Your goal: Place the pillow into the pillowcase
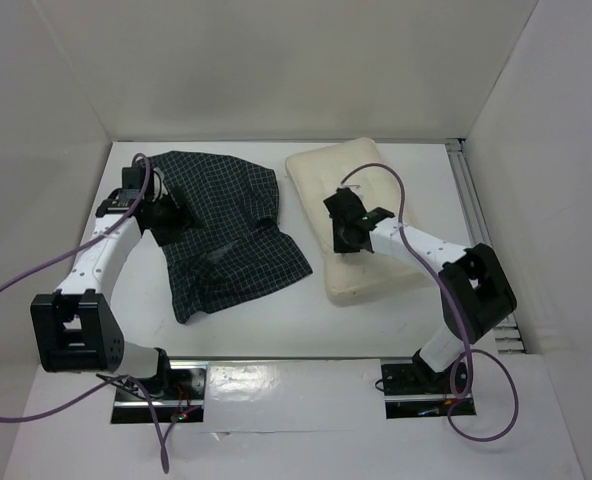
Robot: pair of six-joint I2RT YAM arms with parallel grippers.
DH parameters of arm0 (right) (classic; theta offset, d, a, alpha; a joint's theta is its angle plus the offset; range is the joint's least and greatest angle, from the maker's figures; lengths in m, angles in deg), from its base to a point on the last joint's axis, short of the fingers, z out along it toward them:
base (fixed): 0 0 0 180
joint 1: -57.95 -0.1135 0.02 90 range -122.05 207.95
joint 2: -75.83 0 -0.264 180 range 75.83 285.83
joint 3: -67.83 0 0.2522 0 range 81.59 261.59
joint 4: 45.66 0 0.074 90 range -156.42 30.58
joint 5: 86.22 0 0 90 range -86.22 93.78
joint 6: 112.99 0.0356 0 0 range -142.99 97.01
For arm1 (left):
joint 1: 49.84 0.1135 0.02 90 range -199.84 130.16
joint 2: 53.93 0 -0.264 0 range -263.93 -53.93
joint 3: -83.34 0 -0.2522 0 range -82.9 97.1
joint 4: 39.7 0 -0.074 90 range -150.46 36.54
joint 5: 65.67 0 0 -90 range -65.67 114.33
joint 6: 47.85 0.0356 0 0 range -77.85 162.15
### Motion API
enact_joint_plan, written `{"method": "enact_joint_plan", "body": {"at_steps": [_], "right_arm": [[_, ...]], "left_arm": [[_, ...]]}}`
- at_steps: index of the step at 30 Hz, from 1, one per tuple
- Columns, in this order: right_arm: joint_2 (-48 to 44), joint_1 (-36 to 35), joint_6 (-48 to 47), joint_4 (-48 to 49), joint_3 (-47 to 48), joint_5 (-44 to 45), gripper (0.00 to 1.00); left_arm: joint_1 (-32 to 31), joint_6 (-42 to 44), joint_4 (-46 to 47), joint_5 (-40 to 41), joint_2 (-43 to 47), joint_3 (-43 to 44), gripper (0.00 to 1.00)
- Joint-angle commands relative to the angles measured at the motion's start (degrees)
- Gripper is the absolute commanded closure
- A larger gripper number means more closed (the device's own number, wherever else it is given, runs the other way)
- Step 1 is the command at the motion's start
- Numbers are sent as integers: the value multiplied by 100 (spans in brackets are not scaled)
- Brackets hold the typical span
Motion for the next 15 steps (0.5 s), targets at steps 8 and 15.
{"method": "enact_joint_plan", "body": {"at_steps": [8,15], "right_arm": [[-1060,549,397,-1246,445,1050,45],[281,-155,-272,-491,1984,346,10]], "left_arm": [[-142,-242,272,37,-432,288,24],[-353,-234,422,403,-704,156,23]]}}
